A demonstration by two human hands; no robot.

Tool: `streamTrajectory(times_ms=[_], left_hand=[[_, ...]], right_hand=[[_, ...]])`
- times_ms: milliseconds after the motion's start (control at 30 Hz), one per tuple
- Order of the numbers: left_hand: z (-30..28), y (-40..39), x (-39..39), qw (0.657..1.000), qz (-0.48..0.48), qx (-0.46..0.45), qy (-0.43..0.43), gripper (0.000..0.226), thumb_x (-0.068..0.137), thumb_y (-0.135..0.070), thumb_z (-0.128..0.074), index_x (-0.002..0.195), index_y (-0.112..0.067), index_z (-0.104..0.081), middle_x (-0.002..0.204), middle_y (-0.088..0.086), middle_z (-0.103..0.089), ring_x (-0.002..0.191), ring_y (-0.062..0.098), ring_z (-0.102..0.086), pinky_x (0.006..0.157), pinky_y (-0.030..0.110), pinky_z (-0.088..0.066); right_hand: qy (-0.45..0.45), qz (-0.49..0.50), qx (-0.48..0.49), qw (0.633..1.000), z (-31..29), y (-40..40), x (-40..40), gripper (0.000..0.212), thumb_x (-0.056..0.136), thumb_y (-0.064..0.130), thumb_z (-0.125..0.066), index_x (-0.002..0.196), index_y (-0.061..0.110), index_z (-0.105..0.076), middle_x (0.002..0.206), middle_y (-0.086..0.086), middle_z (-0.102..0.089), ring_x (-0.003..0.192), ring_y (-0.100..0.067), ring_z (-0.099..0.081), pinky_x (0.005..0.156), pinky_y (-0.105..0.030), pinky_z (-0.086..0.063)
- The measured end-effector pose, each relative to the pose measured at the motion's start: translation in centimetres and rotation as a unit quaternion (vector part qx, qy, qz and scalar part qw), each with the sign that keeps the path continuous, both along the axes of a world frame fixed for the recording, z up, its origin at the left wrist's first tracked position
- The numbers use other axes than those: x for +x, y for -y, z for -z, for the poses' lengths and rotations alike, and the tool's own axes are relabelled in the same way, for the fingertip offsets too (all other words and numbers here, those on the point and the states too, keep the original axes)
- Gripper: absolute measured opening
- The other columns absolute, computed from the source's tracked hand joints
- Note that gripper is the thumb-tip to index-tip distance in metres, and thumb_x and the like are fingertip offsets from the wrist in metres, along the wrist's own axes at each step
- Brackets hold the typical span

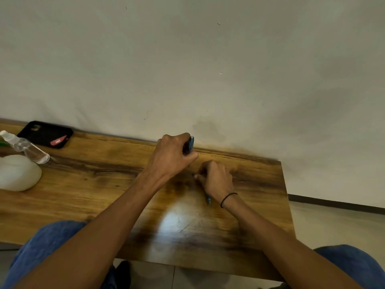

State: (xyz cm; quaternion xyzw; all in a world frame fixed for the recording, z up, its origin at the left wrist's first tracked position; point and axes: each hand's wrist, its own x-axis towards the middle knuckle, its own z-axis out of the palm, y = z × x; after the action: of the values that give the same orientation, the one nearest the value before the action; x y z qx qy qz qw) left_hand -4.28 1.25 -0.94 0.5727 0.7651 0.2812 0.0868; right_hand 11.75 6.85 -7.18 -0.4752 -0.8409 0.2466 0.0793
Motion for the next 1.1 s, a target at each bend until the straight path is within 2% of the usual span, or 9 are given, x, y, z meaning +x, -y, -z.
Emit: streamTrajectory(times_ms=[100, 233, 333, 467, 567, 700, 833, 967, 1100], left_hand=[[0.1, 0.0, -0.1, 1.000, -0.002, -0.002, 0.003, 0.018, 0.085, -0.032, -0.071, 0.083, -0.021, -0.057, 0.072, 0.003, -0.067, 0.064, 0.023, -0.062, 0.056, 0.031, -0.048], [0.1, 0.0, -0.2, 1.000, 0.002, -0.006, 0.003, 0.019, 0.085, -0.032, -0.072, 0.085, -0.022, -0.056, 0.077, 0.004, -0.070, 0.068, 0.025, -0.064, 0.061, 0.033, -0.052], [0.1, -0.1, -0.2, 1.000, 0.003, -0.009, -0.002, 0.018, 0.086, -0.033, -0.071, 0.087, -0.021, -0.058, 0.080, 0.004, -0.072, 0.071, 0.025, -0.065, 0.064, 0.033, -0.052], [0.1, -0.1, -0.1, 1.000, 0.009, -0.012, -0.002, 0.016, 0.087, -0.032, -0.072, 0.089, -0.020, -0.060, 0.082, 0.003, -0.072, 0.072, 0.023, -0.066, 0.064, 0.030, -0.049], [-0.1, 0.0, 0.0, 1.000, 0.014, -0.015, -0.003, 0.015, 0.087, -0.029, -0.071, 0.087, -0.022, -0.057, 0.080, 0.003, -0.072, 0.070, 0.023, -0.067, 0.064, 0.032, -0.054], [-0.2, 0.0, 0.1, 1.000, 0.017, -0.023, -0.011, 0.016, 0.088, -0.029, -0.071, 0.087, -0.022, -0.056, 0.078, 0.003, -0.069, 0.068, 0.024, -0.065, 0.062, 0.034, -0.055], [0.0, -0.1, 0.2, 0.999, 0.021, -0.025, -0.019, 0.021, 0.090, -0.030, -0.072, 0.090, -0.025, -0.052, 0.078, -0.004, -0.062, 0.067, 0.017, -0.060, 0.057, 0.023, -0.040], [0.1, 0.0, 0.3, 0.999, 0.015, -0.031, -0.017, 0.016, 0.091, -0.030, -0.072, 0.098, -0.019, -0.062, 0.082, -0.004, -0.062, 0.073, 0.018, -0.062, 0.063, 0.024, -0.043], [0.2, -0.1, 0.5, 0.999, 0.020, -0.032, -0.019, 0.020, 0.091, -0.030, -0.073, 0.103, -0.016, -0.067, 0.087, 0.003, -0.070, 0.076, 0.021, -0.065, 0.066, 0.031, -0.051]], right_hand=[[0.034, -0.013, 0.008, 0.999, 0.8, 0.6, -0.3, 0.016, 0.092, 0.031, -0.077, 0.093, 0.017, -0.071, 0.101, -0.010, -0.072, 0.100, -0.036, -0.068, 0.079, -0.050, -0.059], [0.054, -0.054, 0.061, 0.995, 0.8, 0.8, -0.6, 0.014, 0.097, 0.024, -0.071, 0.097, 0.011, -0.070, 0.108, -0.013, -0.069, 0.108, -0.036, -0.061, 0.072, -0.035, -0.044], [0.090, -0.093, 0.095, 0.987, 0.6, 1.0, -0.7, 0.012, 0.100, 0.021, -0.065, 0.103, 0.009, -0.068, 0.115, -0.013, -0.067, 0.115, -0.034, -0.054, 0.079, -0.041, -0.044], [0.098, -0.117, 0.088, 0.984, 0.6, 1.0, -0.7, 0.008, 0.098, 0.013, -0.063, 0.104, 0.010, -0.068, 0.114, -0.014, -0.068, 0.114, -0.034, -0.053, 0.088, -0.041, -0.042], [0.044, -0.105, 0.047, 0.992, 0.5, 0.7, -0.6, 0.007, 0.092, 0.003, -0.064, 0.094, 0.009, -0.069, 0.103, -0.013, -0.071, 0.105, -0.033, -0.059, 0.077, -0.037, -0.041], [-0.044, -0.068, 0.001, 0.997, -0.8, -0.8, -0.7, 0.012, 0.084, 0.000, -0.072, 0.089, 0.011, -0.072, 0.092, -0.006, -0.073, 0.088, -0.025, -0.068, 0.073, -0.042, -0.057], [-0.142, -0.039, -0.009, 0.989, -2.8, -2.5, -0.6, 0.017, 0.085, 0.003, -0.075, 0.087, 0.019, -0.072, 0.081, 0.012, -0.067, 0.076, -0.006, -0.062, 0.070, -0.032, -0.059], [-0.264, -0.015, -0.021, 0.964, -5.4, -3.3, -0.4, 0.015, 0.085, 0.001, -0.075, 0.087, 0.016, -0.073, 0.082, 0.014, -0.069, 0.076, -0.012, -0.064, 0.067, -0.025, -0.056], [-0.353, -0.025, -0.043, 0.934, -7.6, -3.4, -0.4, 0.016, 0.086, 0.000, -0.076, 0.097, 0.011, -0.070, 0.087, 0.004, -0.071, 0.079, -0.016, -0.065, 0.071, -0.030, -0.057]])
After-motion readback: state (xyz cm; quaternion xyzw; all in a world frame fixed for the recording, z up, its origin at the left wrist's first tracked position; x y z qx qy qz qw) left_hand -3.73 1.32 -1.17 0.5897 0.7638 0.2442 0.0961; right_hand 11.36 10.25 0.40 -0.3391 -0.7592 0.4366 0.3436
